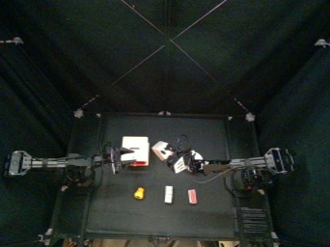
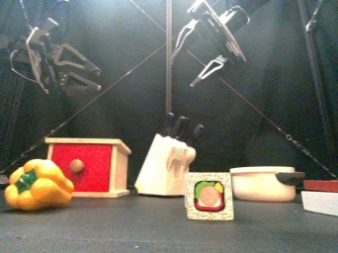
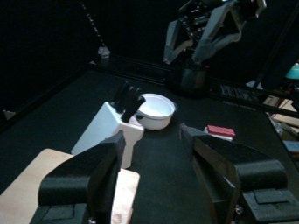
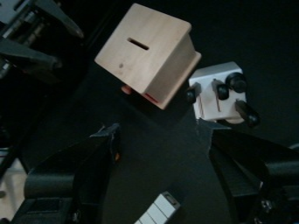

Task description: Grab cleaver

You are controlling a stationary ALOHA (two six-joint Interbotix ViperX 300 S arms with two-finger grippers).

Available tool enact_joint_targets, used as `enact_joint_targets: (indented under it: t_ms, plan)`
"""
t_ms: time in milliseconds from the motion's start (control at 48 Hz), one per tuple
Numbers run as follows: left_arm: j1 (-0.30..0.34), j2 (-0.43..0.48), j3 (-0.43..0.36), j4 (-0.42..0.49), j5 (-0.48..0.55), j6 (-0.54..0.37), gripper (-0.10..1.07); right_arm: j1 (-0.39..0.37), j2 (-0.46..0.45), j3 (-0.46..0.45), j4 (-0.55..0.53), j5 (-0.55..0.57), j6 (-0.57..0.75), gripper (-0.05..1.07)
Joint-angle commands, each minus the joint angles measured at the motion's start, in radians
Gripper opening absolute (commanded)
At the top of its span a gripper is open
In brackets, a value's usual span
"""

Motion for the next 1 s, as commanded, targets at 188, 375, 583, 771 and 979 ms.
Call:
enact_joint_targets:
  t_ms: [188,375,583,771,979]
  plan:
    - [0.005,0.002,-0.014,0.0,-0.009,0.002,0.89,-0.101,-0.029,0.025,0.06,-0.109,-0.015,0.99]
    - [0.005,0.002,-0.012,0.0,-0.009,0.002,0.89,-0.098,-0.021,0.0,0.028,-0.035,-0.017,0.99]
    - [0.006,0.002,-0.012,0.0,-0.009,0.002,0.89,-0.083,0.014,-0.06,0.031,0.071,-0.104,0.99]
    - [0.006,0.002,-0.012,0.0,-0.009,0.002,0.89,-0.081,0.058,-0.101,0.104,0.051,-0.224,0.99]
    - [0.008,0.002,-0.011,0.0,-0.009,0.002,0.89,-0.081,0.106,-0.106,0.147,0.011,-0.301,0.99]
